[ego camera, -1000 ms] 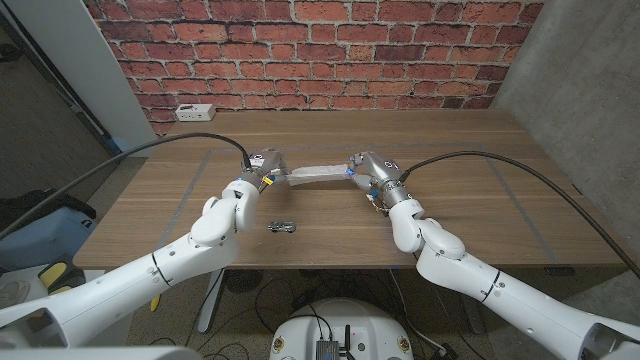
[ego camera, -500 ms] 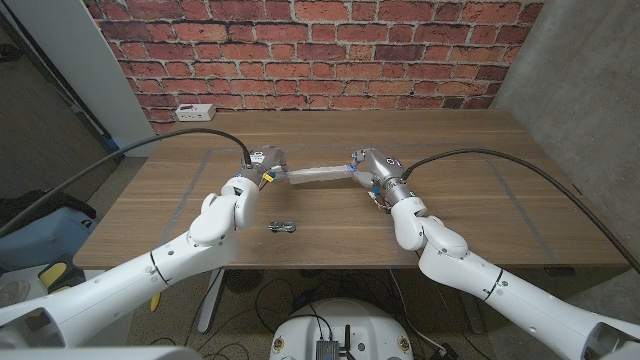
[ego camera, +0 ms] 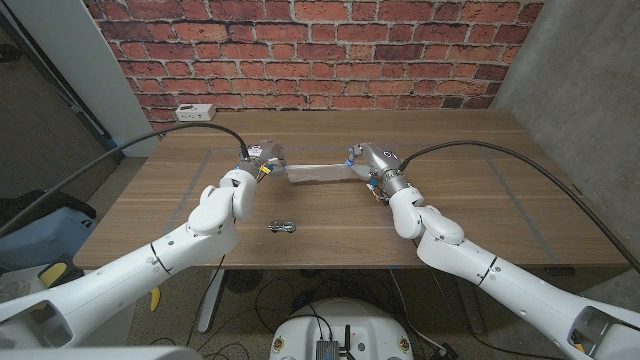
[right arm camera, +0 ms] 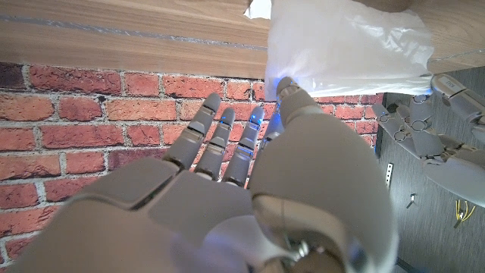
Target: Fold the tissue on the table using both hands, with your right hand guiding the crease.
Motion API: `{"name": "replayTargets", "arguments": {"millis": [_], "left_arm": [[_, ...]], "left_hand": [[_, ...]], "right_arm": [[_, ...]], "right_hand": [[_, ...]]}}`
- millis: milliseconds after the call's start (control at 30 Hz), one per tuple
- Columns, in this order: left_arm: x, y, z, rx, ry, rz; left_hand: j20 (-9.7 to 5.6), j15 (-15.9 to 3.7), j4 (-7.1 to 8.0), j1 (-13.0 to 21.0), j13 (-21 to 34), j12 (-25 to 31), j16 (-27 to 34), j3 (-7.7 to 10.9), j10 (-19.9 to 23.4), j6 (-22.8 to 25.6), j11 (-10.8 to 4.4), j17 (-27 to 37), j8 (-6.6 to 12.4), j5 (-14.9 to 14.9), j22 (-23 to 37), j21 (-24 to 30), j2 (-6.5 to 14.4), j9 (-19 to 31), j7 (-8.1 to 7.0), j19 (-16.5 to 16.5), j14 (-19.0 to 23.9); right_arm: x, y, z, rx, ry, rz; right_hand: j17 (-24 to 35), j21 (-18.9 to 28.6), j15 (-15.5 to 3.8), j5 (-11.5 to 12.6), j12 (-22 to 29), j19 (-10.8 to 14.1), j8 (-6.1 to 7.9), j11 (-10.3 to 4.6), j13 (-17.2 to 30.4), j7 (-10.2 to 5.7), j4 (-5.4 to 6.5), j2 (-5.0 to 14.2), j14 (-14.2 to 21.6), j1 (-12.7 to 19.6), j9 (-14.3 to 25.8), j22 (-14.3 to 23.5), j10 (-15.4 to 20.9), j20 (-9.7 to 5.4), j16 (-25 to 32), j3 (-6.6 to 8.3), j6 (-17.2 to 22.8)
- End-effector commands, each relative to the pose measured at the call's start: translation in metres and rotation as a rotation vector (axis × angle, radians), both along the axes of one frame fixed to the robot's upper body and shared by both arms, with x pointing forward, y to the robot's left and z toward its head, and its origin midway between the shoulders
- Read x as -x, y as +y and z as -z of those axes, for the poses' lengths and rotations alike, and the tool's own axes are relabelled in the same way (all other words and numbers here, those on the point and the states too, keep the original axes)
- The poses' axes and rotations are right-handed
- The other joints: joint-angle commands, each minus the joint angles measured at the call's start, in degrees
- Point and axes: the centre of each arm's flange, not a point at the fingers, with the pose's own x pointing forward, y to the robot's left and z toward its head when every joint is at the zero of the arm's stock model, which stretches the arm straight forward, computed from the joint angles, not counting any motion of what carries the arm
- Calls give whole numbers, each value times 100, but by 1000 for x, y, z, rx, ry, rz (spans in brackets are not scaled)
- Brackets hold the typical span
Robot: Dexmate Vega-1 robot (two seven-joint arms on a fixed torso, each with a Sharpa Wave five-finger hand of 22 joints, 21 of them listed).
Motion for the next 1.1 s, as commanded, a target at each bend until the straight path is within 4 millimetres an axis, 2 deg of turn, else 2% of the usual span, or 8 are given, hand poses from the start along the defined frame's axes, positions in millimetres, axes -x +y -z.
{"name": "replayTargets", "arguments": {"millis": [33, 167, 200, 367, 400, 667, 800, 1100], "left_arm": [[-20, 5, -8, 17, 13, 2], [-30, 6, -12, 18, 22, 1], [-32, 7, -13, 19, 25, 0], [-41, 7, -16, 17, 40, -3], [-43, 7, -16, 17, 44, -4], [-59, 8, -22, 13, 70, -6], [-66, 8, -25, 12, 78, -8], [-81, 6, -30, 3, 87, -14]], "left_hand": [[20, -171, 10, 63, 3, 0, -8, -20, 65, 66, -13, 16, -17, 2, 16, 9, 14, 28, 104, 63, 51], [19, -184, 10, 79, 3, -6, -10, -26, 68, 87, -16, 15, -24, -1, 16, 9, 18, 29, 128, 68, 57], [20, -184, 10, 85, 3, -8, -12, -27, 68, 80, -18, 15, -31, -2, 16, 8, 18, 29, 147, 67, 55], [19, -192, 7, 107, 3, -10, -14, -34, 81, 86, 0, 15, -47, -3, 16, 4, 19, 30, 156, 63, 59], [20, -192, 6, 112, 3, -12, -15, -35, 79, 92, -3, 15, -50, -4, 16, 4, 19, 30, 147, 64, 59], [14, -194, 4, 133, 4, -17, -18, -44, 84, 89, -8, 14, -70, -5, 15, 3, 17, 31, 156, 67, 60], [21, -183, 5, 146, 4, -16, -16, -51, 98, 80, -8, 14, -87, -5, 15, 2, 17, 32, 141, 69, 71], [21, -186, 12, 170, 5, -28, -18, -68, 97, 97, -6, 14, -113, -8, 15, -1, 21, 35, 184, 71, 77]], "right_arm": [[-23, 5, -9, 9, 16, -14], [-33, 7, -12, 15, 29, -13], [-34, 7, -13, 18, 29, -11], [-44, 8, -16, 27, 36, -6], [-45, 8, -17, 29, 40, -5], [-61, 10, -22, 52, 64, 4], [-68, 11, -25, 62, 71, 7], [-83, 13, -30, 72, 84, 9]], "right_hand": [[21, 13, -786, -30, -23, 19, 39, 18, 10, 32, 12, 53, 10, 2, 9, 27, 24, -18, 41, -33, 31], [25, 12, -793, -33, -28, 18, 37, 51, 11, 41, 14, 58, 9, 4, 10, 27, 25, -22, 45, -39, 33], [28, 11, -786, -37, -25, 16, 34, 137, 12, 41, 15, 64, 11, 7, 10, 27, 41, -23, 48, -43, 33], [34, 11, -793, -43, -36, 16, 29, 133, 13, 51, 19, 68, 10, 6, 12, 28, 25, -24, 53, -52, 31], [37, 8, -790, -45, -39, 9, 26, 85, 14, 52, 18, 71, 11, 10, 12, 28, 24, -21, 56, -54, 28], [45, 10, -788, -54, -51, 14, 19, 143, 16, 48, 17, 75, -5, 17, 14, 29, 9, -25, 58, -67, 28], [50, 10, -783, -59, -63, 13, 14, 56, 17, 42, 18, 77, -18, 21, 15, 30, -10, -22, 58, -75, 27], [61, 7, -777, -68, -70, 7, -5, 124, 19, 51, 26, 89, -24, 22, 19, 31, -17, -27, 67, -90, -1]]}}
